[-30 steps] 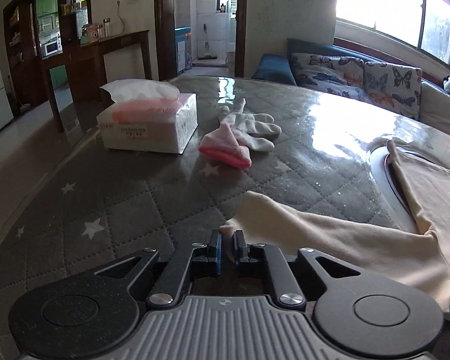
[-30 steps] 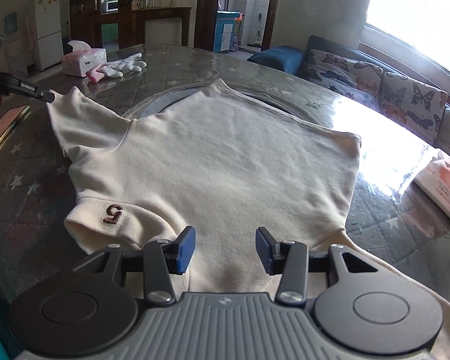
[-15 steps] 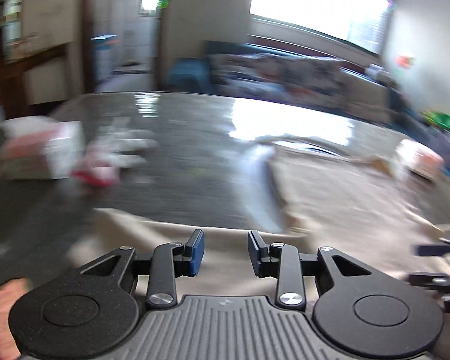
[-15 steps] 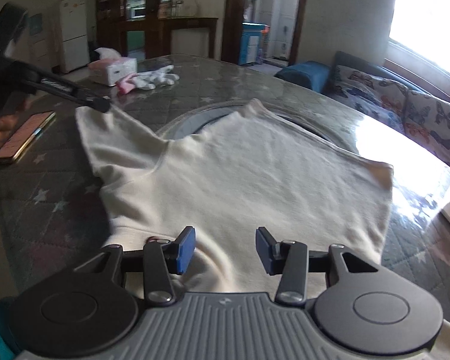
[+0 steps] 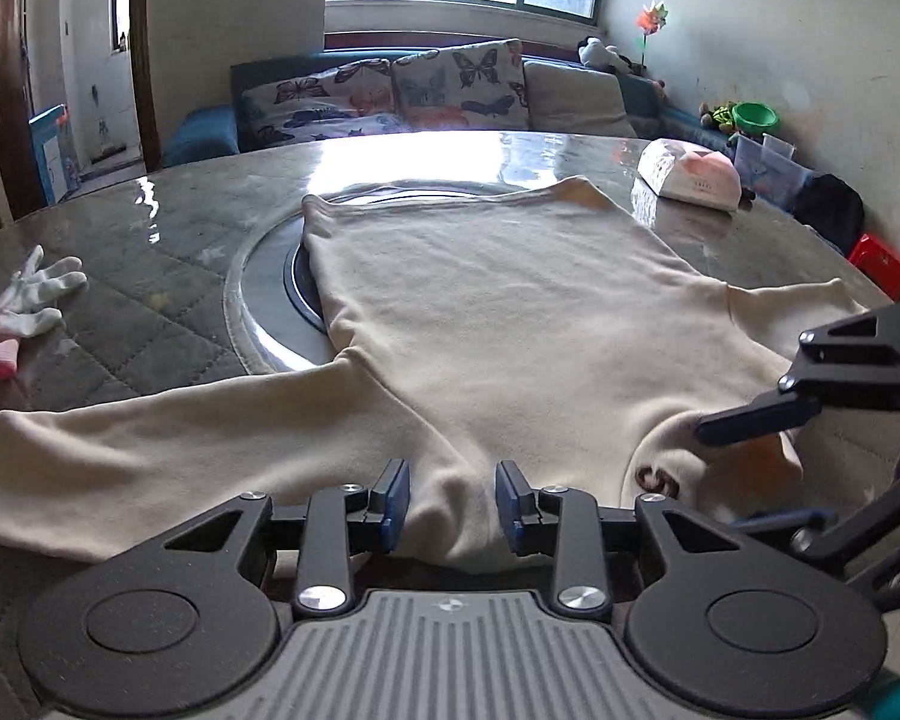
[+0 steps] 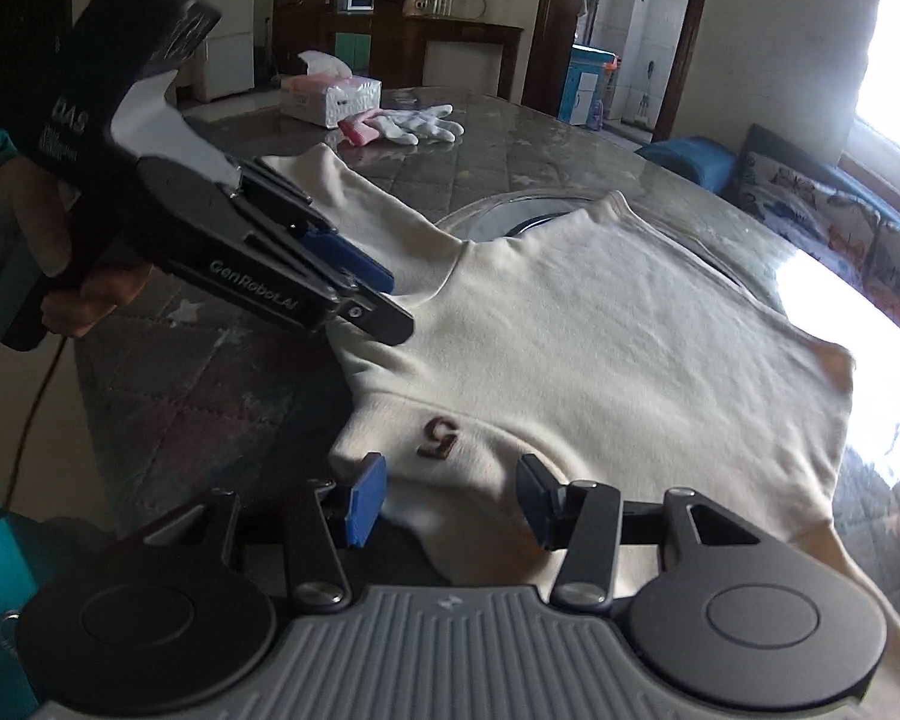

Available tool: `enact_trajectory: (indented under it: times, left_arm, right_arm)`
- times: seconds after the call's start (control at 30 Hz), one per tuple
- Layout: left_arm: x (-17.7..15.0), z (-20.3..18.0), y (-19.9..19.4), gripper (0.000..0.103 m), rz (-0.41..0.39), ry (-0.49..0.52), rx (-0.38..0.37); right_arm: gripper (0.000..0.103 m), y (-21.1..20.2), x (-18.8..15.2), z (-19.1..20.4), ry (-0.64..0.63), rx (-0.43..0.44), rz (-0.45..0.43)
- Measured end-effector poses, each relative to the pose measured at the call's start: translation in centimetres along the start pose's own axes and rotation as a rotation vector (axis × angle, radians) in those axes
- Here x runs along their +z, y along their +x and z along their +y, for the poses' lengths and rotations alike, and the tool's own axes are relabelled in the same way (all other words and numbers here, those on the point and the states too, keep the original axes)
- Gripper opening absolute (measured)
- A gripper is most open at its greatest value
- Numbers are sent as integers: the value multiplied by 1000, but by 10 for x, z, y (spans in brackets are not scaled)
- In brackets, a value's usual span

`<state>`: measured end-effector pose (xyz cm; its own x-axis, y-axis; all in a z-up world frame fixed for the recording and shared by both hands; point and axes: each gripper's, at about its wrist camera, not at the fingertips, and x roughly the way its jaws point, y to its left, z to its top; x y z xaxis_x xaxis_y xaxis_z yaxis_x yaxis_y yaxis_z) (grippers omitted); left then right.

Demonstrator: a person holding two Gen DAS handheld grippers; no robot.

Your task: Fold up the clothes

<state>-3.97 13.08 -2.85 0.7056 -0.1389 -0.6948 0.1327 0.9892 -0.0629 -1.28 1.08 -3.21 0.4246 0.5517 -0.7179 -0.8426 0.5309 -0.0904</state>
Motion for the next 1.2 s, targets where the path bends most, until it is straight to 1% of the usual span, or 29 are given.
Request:
enact_trajectory:
  times: [0.07,0.13,0.23,0.3,0.37,0.43,0.5,0.6,0.67,0.73,0.77,0.8,0.83,0.9,1.0,1.07,1.2]
  left_arm:
    - [0,4,-2,36,1,-5,5]
    - [0,7,-3,38,4,-12,8]
    - [3,6,-3,41,7,-9,6]
    - [7,3,-4,44,2,-1,1]
    - [12,0,-6,51,-12,8,0]
    - [18,-3,-6,57,-15,15,2]
    - [23,-7,-4,66,-18,16,-2]
    - [30,-15,1,76,-23,13,-17]
    - [34,-21,6,78,-24,14,-28]
    - [37,-29,10,86,-22,16,-38]
    - [38,-33,13,92,-21,19,-42]
    - [39,-38,15,94,-22,25,-45]
    - [41,-42,17,95,-23,30,-48]
    - [43,-50,20,99,-24,38,-57]
    - [48,-60,24,102,-26,43,-67]
    - [49,-66,27,103,-27,47,-71]
    - [51,-77,31,103,-20,62,-80]
  right_arm:
    - [49,-10,-1,-7,34,-16,-23]
    - [50,-16,-4,-19,97,-28,-32]
    - [50,-15,-14,-32,174,-44,-11]
    - [50,-14,-23,-36,211,-22,9]
    - [50,-16,-27,-36,207,-21,11]
    - [50,-24,-30,-39,214,-37,-7]
    - [55,-32,-32,-45,242,-62,-29]
    - [61,-44,-38,-58,304,-124,-58]
    - [61,-50,-43,-67,347,-165,-64]
    - [68,-59,-54,-82,418,-229,-74]
    - [74,-62,-59,-87,442,-252,-78]
    - [76,-66,-64,-92,470,-283,-83]
    - [76,-70,-71,-100,501,-324,-87]
    - [77,-75,-83,-112,555,-379,-82]
    - [77,-81,-100,-130,616,-465,-70]
    - [77,-88,-115,-148,659,-556,-56]
    - [77,-101,-136,-172,745,-642,-63]
